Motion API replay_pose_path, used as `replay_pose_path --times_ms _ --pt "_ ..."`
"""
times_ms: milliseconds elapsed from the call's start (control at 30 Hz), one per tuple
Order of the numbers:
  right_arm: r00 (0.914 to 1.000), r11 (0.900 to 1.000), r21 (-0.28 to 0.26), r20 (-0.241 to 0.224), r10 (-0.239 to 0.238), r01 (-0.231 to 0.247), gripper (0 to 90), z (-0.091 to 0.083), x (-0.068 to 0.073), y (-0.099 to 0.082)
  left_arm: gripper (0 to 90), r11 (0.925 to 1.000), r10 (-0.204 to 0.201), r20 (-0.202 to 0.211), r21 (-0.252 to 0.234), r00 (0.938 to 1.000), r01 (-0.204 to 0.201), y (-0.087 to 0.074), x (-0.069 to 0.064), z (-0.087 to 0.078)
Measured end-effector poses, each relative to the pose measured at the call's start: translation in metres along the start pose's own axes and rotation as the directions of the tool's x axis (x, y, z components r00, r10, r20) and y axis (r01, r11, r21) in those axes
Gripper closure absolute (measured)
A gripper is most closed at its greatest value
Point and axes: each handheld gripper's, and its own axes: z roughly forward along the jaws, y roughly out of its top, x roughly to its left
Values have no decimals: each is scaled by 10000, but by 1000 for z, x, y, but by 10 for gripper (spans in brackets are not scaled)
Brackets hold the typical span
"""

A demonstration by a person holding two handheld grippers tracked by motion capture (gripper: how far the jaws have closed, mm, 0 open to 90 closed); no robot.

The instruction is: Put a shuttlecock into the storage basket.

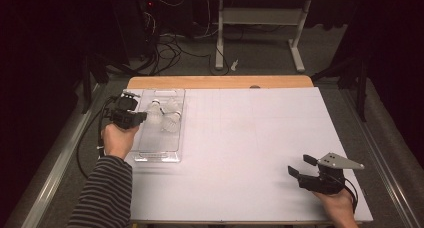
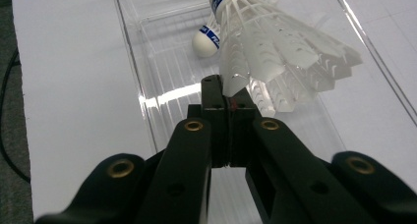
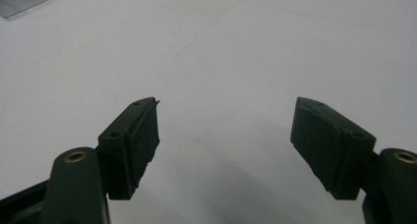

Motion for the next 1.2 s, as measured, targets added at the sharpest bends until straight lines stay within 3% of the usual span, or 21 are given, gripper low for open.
replay_pose_path --times_ms 433,1200 --pt "10000 10000 11 -1 -8 8 272 0 0 0 893 9999 -90 -284 42 9996 91 0 4 10" --pt "10000 10000 -23 -20 -29 29 272 0 0 0 870 9997 -203 -403 121 9990 208 -1 6 19"
